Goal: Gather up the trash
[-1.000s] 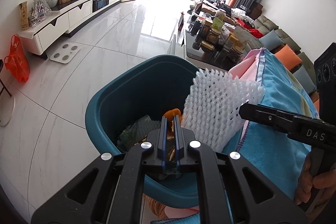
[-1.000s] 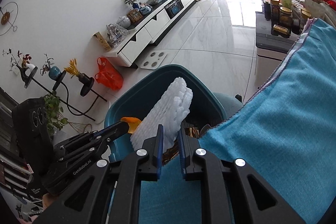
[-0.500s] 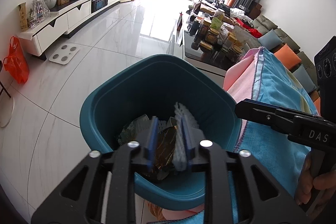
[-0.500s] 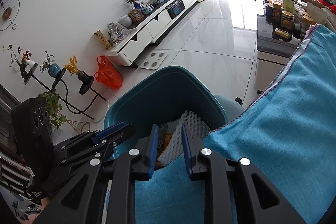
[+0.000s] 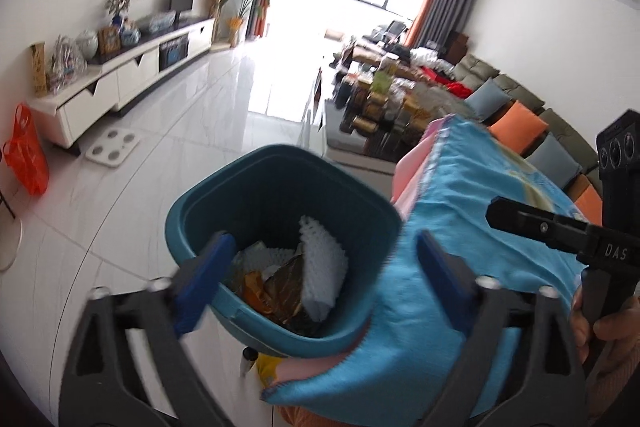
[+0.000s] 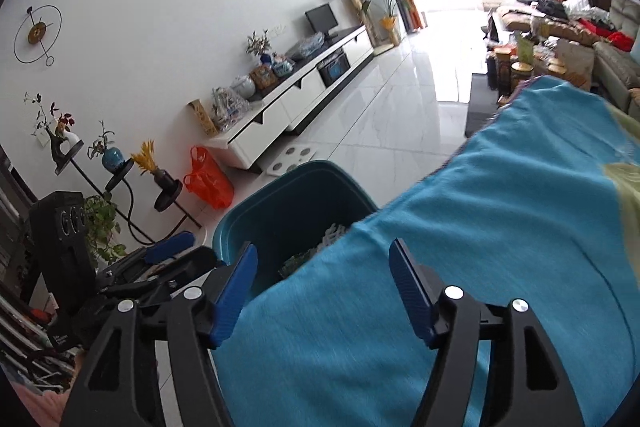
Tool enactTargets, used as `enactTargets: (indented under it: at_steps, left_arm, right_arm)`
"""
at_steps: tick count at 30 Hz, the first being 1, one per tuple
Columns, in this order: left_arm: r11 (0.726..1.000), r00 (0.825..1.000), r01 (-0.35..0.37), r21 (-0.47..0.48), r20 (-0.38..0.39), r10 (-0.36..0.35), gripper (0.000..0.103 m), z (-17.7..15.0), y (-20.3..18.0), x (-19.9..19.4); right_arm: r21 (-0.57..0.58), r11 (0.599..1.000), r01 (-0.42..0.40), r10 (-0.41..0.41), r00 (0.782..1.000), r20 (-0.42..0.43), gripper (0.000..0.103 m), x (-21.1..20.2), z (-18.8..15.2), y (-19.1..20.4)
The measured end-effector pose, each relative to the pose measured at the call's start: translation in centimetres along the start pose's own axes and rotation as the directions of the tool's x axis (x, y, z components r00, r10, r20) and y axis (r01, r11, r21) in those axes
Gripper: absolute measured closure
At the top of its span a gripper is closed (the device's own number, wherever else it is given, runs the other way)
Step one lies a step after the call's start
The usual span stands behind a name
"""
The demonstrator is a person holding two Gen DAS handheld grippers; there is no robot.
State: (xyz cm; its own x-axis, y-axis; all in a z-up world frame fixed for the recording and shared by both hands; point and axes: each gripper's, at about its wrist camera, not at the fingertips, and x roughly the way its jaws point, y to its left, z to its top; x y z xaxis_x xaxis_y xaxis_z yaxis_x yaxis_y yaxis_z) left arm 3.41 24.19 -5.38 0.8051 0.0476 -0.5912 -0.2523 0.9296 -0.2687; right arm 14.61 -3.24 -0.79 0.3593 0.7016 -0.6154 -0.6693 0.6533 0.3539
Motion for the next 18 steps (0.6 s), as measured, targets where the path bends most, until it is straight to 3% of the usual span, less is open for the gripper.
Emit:
enactTargets:
  at_steps: [4,8,11,18]
  left_arm:
    - [0.999,0.997,0.021,0.029,0.077,-0.023,0.006,-0.7,-2.2,-2.2]
    - [0.996,0.992,0.018,0.085,0.123,-0.029,0.006,-1.4,-5.4,-3.3]
    - [0.992,0.989,0.029,0.119,0.143,-0.046,0.006,-1.8,-7.7,-3.7]
    - [0.974,0.979,0.049,0.22,0.185,-0.09,0.006,-2.9,-13.9,-4.3]
  right_arm:
    - [-0.027,0.997,0.075,-0.072,0.993,0.09,0.022,-3.9,-1.9,-0.7]
    - [-0.04,0.982,0.184,-0.174,0.967,0.188,0.013,-7.7,-4.0,-1.0]
    - [-0.019,0.962,0.271,-0.258,0.935,0.245,0.006,-10.2,-5.6,-1.7]
    - [0.052,0.899,0.434,-0.423,0.833,0.357,0.006,-15.1,-8.6,-3.1]
